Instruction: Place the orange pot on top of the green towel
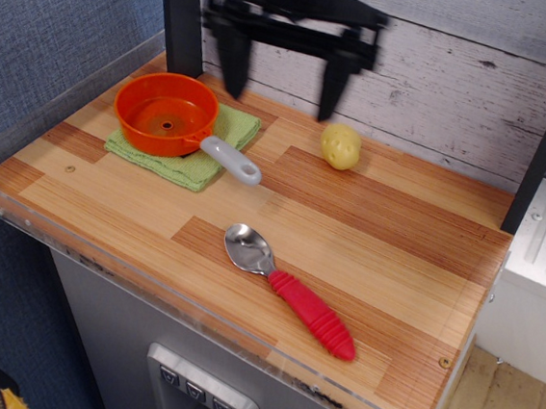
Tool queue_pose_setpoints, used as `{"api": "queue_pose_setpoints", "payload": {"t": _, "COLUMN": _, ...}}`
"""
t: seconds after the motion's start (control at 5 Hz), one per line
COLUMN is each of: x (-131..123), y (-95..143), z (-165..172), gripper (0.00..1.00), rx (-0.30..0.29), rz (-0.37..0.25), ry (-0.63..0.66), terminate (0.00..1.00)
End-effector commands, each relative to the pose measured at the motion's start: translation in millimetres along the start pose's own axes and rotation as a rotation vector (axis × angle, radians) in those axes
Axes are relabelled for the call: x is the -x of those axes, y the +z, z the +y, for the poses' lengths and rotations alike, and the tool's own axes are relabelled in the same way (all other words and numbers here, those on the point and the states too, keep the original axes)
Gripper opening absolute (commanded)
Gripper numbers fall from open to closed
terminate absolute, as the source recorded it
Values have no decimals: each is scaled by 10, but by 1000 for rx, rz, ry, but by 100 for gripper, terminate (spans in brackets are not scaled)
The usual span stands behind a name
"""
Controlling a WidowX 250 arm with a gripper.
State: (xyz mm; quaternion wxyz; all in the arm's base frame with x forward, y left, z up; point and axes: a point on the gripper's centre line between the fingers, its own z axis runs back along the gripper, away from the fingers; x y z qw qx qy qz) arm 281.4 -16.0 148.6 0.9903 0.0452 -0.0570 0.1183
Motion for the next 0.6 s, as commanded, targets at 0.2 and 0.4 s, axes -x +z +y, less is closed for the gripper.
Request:
{"api": "queue_pose_setpoints", "payload": {"t": 0.2, "x": 208, "y": 204, "z": -419, "gripper": 100, "rx": 50, "rz": -67, "ry": -115, "terminate": 0}}
{"api": "queue_pose_setpoints", "payload": {"t": 0.4, "x": 208, "y": 204, "z": -419, "gripper": 100, "rx": 50, "rz": -67, "ry": -115, "terminate": 100}}
